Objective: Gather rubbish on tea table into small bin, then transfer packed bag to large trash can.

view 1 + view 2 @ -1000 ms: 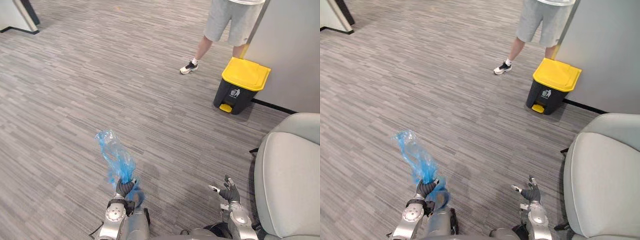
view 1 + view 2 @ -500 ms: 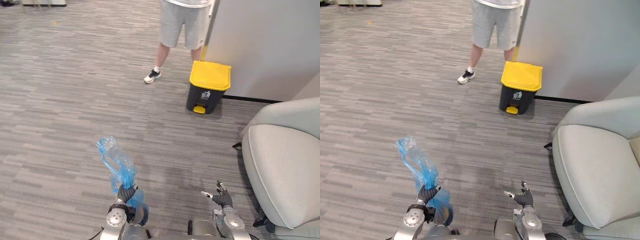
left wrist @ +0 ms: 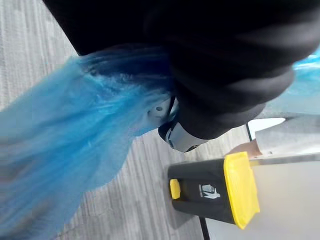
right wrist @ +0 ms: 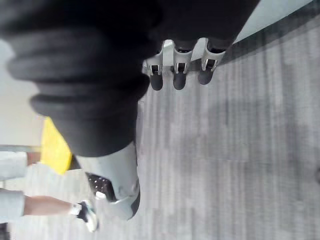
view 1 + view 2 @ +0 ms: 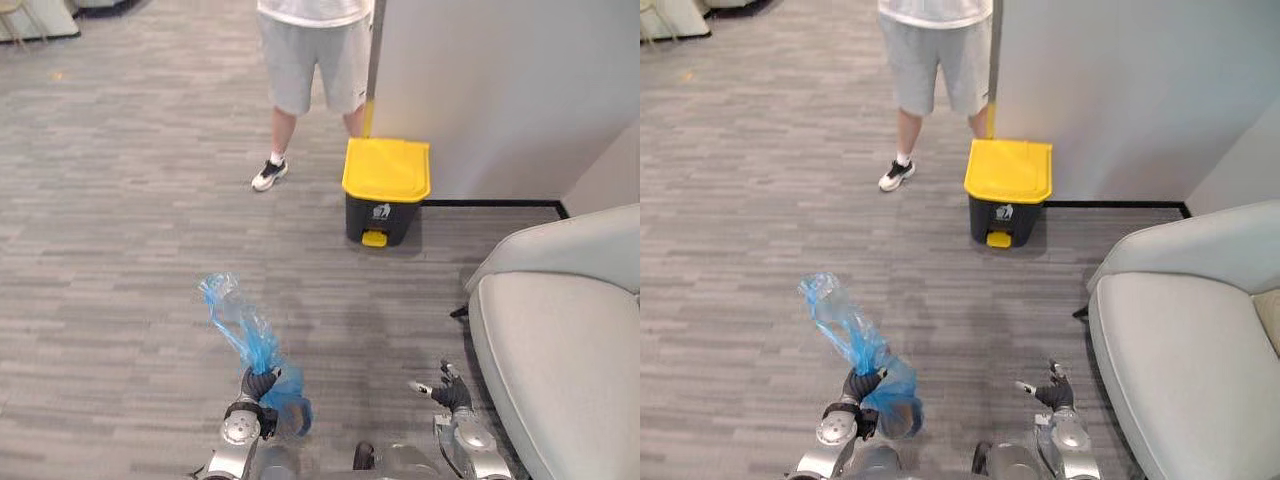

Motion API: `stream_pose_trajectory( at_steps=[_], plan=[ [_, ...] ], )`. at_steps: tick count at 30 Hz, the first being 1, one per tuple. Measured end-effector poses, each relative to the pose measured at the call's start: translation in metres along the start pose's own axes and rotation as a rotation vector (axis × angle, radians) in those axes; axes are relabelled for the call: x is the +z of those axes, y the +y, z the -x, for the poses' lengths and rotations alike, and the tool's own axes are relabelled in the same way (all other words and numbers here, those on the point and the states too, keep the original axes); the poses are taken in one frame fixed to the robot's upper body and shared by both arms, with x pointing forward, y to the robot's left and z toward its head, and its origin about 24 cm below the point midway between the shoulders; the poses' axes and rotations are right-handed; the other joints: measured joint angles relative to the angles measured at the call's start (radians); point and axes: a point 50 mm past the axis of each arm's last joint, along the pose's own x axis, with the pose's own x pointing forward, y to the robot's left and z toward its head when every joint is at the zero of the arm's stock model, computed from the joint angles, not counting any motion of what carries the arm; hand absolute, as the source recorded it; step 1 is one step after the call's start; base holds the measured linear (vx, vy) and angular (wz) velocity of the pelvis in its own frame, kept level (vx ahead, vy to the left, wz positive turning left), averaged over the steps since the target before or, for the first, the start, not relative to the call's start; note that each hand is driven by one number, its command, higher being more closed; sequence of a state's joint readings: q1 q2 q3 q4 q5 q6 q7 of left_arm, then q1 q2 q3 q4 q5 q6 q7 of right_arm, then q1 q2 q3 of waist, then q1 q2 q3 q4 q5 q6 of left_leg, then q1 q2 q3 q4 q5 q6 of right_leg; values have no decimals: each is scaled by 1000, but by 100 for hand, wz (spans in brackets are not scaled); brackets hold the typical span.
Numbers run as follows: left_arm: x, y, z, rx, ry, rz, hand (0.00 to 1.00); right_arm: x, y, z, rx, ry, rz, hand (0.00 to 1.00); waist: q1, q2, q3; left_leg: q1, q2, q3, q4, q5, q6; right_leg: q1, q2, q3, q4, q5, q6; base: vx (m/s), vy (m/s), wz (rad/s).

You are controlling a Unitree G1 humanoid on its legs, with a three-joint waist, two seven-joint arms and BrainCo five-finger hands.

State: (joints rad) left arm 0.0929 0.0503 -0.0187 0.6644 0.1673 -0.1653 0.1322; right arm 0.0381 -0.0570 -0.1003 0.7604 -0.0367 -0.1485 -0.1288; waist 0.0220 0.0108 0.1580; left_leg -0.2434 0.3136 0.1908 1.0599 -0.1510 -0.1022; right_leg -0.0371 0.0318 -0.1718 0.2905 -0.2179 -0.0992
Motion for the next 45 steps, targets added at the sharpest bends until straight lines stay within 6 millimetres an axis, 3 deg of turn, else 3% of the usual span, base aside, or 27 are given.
stream_pose_trajectory(
  at_steps=[4,6,7,8,10,11,13,14,15,16,19,23,24,25,27,29,30,31,32,33,35,38,40,41,42,43,45],
  plan=[
    [-8,5,4,22,28,14,100,1,2,-1,1,-2,-9,0,21,-10,7,-116,-60,33,-257,-31,43,74,-11,70,-67,-9,20,296,127,-55],
    [-8,6,4,28,27,17,100,2,1,-2,-6,0,-8,0,30,-18,11,-126,-140,13,-551,-9,21,108,-41,110,-92,-26,67,418,259,-57],
    [-9,5,4,26,34,26,100,1,-5,-4,-15,9,5,0,38,2,1,-104,-164,-13,-732,50,-7,119,-42,138,-100,-48,101,432,313,-72],
    [-12,6,4,26,49,24,100,-4,-3,-5,-10,41,10,0,51,-18,-3,-93,-186,2,-723,109,75,131,-62,172,-100,-70,128,443,307,-60],
    [-13,10,2,31,55,15,100,-5,-3,-5,-12,45,6,0,43,-46,-10,-103,-227,16,-690,54,92,138,-108,174,-92,-78,143,507,254,-9],
    [-10,8,0,25,49,18,100,-4,-6,-5,-23,43,3,0,46,-50,-10,-99,-247,32,-651,19,123,130,-136,178,-37,-86,157,588,282,1],
    [-11,5,1,15,48,14,100,-5,-5,-5,-18,44,4,0,45,-49,-11,-53,-266,60,-629,-45,145,74,-166,197,163,-90,190,458,232,-14],
    [-11,4,2,6,48,2,100,-4,-2,-5,-8,39,4,0,44,-48,-10,-8,-281,63,-634,-74,154,1,-182,205,357,-48,265,441,167,-6],
    [-11,3,2,-6,44,-12,100,-3,1,-5,0,36,1,0,37,-46,-9,38,-285,66,-639,-100,161,-70,-194,208,538,-34,308,432,134,-2],
    [-9,2,1,-8,38,-12,100,-3,4,-4,7,36,1,0,37,-46,-8,61,-285,69,-642,-111,165,-102,-195,204,607,-34,306,413,80,-5],
    [-10,6,2,2,40,-14,100,6,10,-3,22,-12,-11,0,24,-39,-2,196,-275,74,-699,-147,153,-248,-194,114,752,-66,231,383,-6,-10],
    [-2,8,-1,15,11,9,100,10,9,-4,19,-28,-12,0,14,-29,15,318,-241,77,-750,-185,108,-400,-185,-12,566,-80,189,397,-131,-2],
    [-2,9,-2,19,10,9,100,7,8,-3,16,-16,-9,0,3,-37,13,346,-237,65,-761,-194,92,-407,-177,-20,423,-48,164,435,-232,41],
    [-3,14,-2,24,12,-4,100,4,6,-2,10,-8,-7,0,-12,-64,4,366,-244,36,-769,-219,49,-385,-168,-13,269,95,110,444,-251,43],
    [-1,7,-5,8,21,7,100,0,-1,-2,-6,10,4,0,-6,-20,6,379,-199,-4,-776,-219,16,-376,-129,-25,302,59,70,391,-199,13],
    [-2,5,-5,6,24,8,100,-2,-4,-2,-15,16,1,0,-15,-12,3,380,-188,-38,-758,-194,1,-364,-125,-53,319,5,56,480,-271,25],
    [0,3,-6,3,19,13,100,-7,-5,1,-21,32,-4,0,-16,-8,3,354,-154,-68,-655,-170,-29,-310,-114,-88,299,-17,43,475,-283,48],
    [1,2,-7,1,16,16,100,-10,-5,2,-20,42,-5,0,-17,-7,4,326,-139,-88,-575,-150,-32,-277,-106,-106,279,-19,41,378,-229,57],
    [3,0,-7,2,14,32,100,-16,-1,6,-14,59,-12,0,-18,-7,5,252,-110,-115,-387,-76,-44,-199,-92,-130,222,-20,38,336,-189,38],
    [3,-3,-6,2,14,50,100,-18,1,7,-7,64,-15,0,-6,-7,5,183,-69,-98,-201,-65,-49,-129,-75,-131,166,-20,35,322,-152,22],
    [-2,-6,-2,-2,27,59,100,-15,3,6,-4,56,-26,0,-5,-6,4,87,-33,-50,-62,-77,-32,-54,-62,-128,106,-20,35,263,-45,-9],
    [-4,-7,0,-3,33,65,100,-8,7,3,0,39,-60,0,9,-11,5,-8,-35,3,-150,-104,12,5,-62,-104,36,-12,48,215,57,-24],
    [-4,-7,0,-4,34,67,100,-8,4,2,-15,39,-74,0,24,-7,5,-8,-60,30,-416,-97,16,31,-69,-79,16,-5,62,216,156,-37],
    [-4,-9,0,-6,34,71,100,-8,2,2,-23,39,-77,0,23,11,-5,1,-78,30,-616,0,30,36,-64,-70,19,-13,92,247,219,-23],
    [-3,-7,-1,-5,32,68,100,-8,3,1,-26,44,-85,0,24,6,-1,6,-86,30,-635,24,46,34,-68,-50,23,-24,109,290,220,-18],
    [-4,-4,-2,-1,36,59,100,-10,7,2,-18,56,-93,0,22,-22,-9,33,-125,52,-669,46,56,36,-92,-19,-1,-14,132,257,196,-7],
    [-2,-2,-4,1,29,54,100,-10,5,2,-24,56,-91,0,22,-31,-13,46,-158,61,-680,43,63,67,-117,1,-49,-10,144,174,126,5]
  ],
)
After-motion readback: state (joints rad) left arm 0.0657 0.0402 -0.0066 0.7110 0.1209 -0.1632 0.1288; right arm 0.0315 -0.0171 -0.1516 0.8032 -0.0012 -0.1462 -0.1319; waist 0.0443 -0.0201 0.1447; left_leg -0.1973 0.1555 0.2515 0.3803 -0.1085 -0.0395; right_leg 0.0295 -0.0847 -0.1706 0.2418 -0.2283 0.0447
